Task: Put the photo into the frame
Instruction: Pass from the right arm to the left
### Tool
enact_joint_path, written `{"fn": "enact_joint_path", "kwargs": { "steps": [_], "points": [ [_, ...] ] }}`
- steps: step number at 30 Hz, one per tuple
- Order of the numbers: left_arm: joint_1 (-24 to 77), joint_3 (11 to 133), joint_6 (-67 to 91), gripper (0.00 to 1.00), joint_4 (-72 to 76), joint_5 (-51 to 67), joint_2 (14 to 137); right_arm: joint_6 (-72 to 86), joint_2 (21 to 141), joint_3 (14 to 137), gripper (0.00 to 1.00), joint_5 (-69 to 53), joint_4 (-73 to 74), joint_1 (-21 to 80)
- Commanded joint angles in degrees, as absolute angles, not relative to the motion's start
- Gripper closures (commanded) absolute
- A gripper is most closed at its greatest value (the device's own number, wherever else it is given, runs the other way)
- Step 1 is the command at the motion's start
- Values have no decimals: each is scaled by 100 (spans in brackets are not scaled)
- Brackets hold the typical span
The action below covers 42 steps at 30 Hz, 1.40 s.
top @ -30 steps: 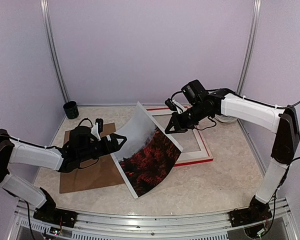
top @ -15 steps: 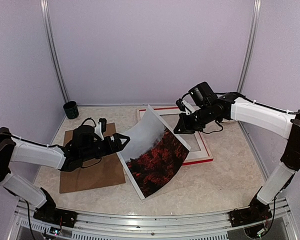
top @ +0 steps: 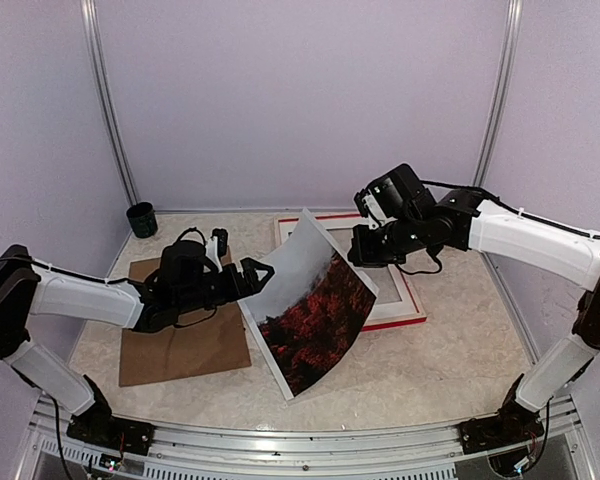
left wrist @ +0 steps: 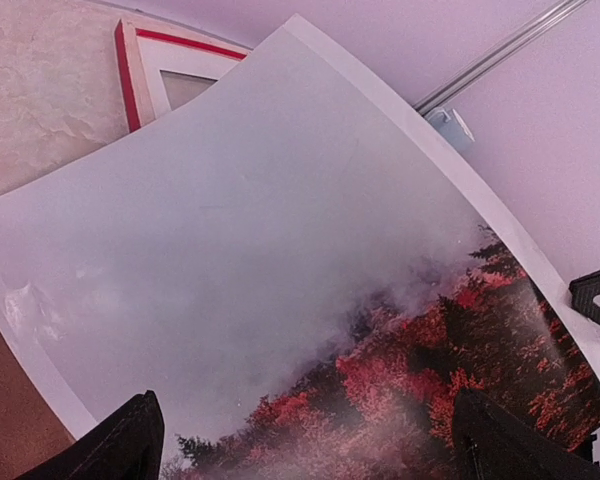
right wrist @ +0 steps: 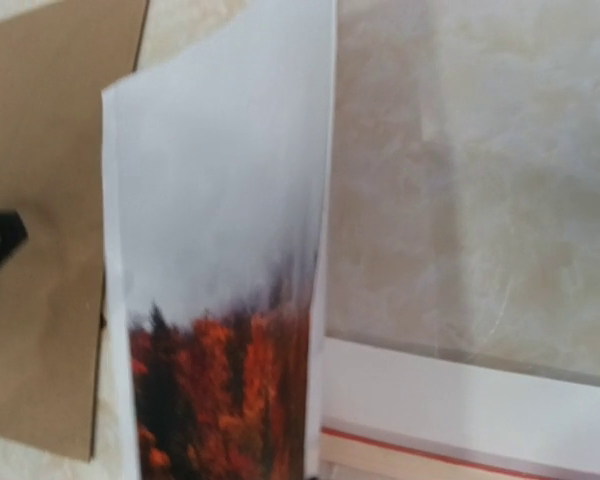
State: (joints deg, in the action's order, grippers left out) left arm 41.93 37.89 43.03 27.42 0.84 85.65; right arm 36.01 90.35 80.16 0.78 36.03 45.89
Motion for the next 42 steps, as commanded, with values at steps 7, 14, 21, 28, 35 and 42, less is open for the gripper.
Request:
{"fn": "enact_joint_path", "kwargs": {
  "steps": [7,14,21,28,35,42],
  "points": [
    [4289,4066,4245,1,2641,74,8550,3919,8886,8155,100,1414,3308,5355],
    [4298,4352,4334,1,2516,171,8466,3691,9330,8480,100,1821,3198,5958],
    [4298,4878,4478,1,2189,251,8528,3621,9571,8668,100,2055,3167,6318],
    [4287,5267,4664,1,2071,529,8718,3547,9699,8672,100,2090,3032,6547],
    [4280,5518,4836,1,1624,699,8896,3533,9766,8606,100,2012,2860,6641],
    [4239,5740,4867,2,1162,877,9011,3482,9940,8631,100,1905,2711,6779]
  ]
}}
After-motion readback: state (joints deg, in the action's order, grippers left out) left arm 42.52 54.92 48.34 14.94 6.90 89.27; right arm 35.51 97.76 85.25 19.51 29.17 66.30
